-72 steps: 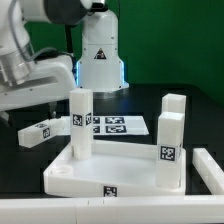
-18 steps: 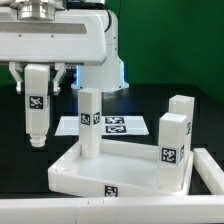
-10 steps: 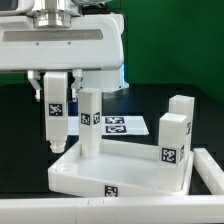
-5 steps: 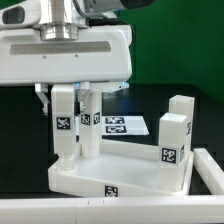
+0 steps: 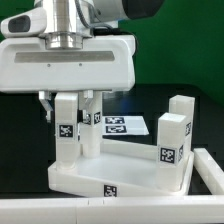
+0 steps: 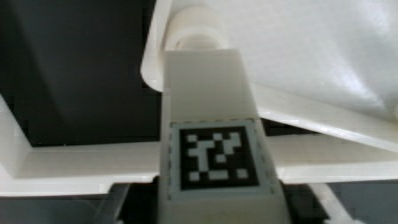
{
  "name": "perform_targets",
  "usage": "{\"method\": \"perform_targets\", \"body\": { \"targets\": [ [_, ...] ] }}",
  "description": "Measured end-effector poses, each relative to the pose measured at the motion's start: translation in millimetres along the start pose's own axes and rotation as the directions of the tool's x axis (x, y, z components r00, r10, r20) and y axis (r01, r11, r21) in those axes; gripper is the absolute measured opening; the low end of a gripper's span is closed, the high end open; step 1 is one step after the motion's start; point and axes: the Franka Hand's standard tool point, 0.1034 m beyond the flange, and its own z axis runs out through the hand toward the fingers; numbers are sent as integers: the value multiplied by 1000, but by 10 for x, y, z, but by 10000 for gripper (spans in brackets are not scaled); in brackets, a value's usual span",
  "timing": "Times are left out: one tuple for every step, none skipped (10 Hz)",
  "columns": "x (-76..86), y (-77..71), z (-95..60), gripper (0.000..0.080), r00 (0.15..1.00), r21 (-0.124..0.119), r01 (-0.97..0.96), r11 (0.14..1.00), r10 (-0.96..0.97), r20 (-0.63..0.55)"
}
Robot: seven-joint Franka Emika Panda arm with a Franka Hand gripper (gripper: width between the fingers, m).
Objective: Assemble desk
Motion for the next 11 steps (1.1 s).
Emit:
{"method": "perform_targets", "body": {
  "targets": [
    [3, -1, 9, 285, 1000, -5, 1, 1000, -1, -9],
    [0, -3, 11, 285, 1000, -15, 4, 1000, -5, -24],
    [-2, -4, 11, 285, 1000, -19, 5, 1000, -6, -30],
    [1, -3, 10, 285, 1000, -19, 5, 1000, -6, -30],
    [0, -1, 10, 285, 1000, -19, 5, 1000, -5, -30],
    [0, 0, 10, 441, 1000, -19, 4, 1000, -5, -30],
    [0, 0, 10, 575, 1000, -19, 4, 1000, -5, -30],
    [0, 1, 10, 626, 1000, -20, 4, 1000, -5, -30],
    [0, 1, 10, 626, 1000, -20, 4, 1000, -5, -30],
    [-1, 0, 11, 645, 1000, -19, 4, 1000, -5, -30],
    [-18, -46, 21, 648, 1000, 6, -8, 1000, 8, 6]
  ]
}}
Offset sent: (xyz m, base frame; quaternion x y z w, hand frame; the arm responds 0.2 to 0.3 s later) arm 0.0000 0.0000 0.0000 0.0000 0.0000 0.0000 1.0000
